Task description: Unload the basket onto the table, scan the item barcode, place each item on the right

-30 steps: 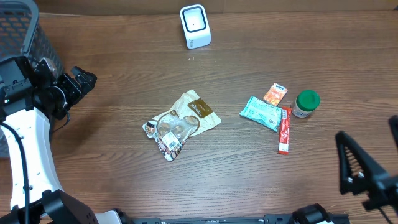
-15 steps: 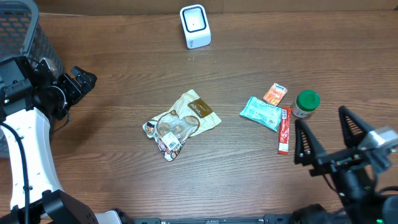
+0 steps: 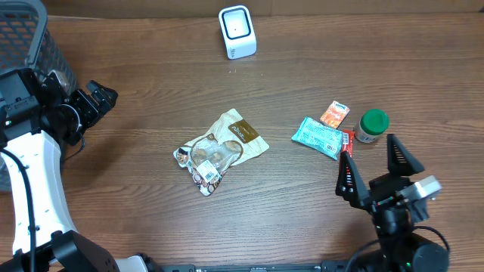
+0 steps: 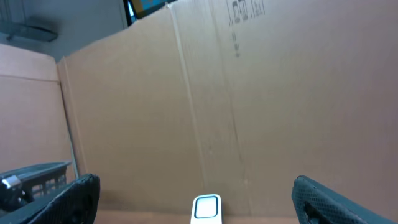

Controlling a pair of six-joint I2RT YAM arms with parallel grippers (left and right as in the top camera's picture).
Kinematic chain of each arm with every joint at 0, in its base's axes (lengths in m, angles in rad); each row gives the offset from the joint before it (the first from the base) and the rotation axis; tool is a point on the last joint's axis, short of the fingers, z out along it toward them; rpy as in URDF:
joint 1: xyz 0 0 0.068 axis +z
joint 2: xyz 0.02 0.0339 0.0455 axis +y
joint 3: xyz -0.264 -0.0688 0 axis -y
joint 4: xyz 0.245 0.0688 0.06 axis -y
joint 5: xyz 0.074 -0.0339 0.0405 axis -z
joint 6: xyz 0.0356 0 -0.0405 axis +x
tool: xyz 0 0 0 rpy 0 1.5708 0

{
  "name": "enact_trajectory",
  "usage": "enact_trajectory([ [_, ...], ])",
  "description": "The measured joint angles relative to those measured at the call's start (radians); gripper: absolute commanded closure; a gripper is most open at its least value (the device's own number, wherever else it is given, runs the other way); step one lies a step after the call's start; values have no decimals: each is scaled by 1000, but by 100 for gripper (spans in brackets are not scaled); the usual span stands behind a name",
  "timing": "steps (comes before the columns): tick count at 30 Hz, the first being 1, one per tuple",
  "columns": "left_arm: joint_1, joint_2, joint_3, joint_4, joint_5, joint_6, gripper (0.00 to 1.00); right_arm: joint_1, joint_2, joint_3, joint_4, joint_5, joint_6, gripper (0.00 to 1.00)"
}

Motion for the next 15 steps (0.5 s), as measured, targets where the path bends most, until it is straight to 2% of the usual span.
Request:
enact_trajectory([
  [7, 0, 0, 0, 0, 0, 0, 0, 0, -65, -173, 64, 0, 6, 0],
  [15, 0, 0, 0, 0, 0, 0, 0, -54, -72, -196, -169, -7, 21, 0],
])
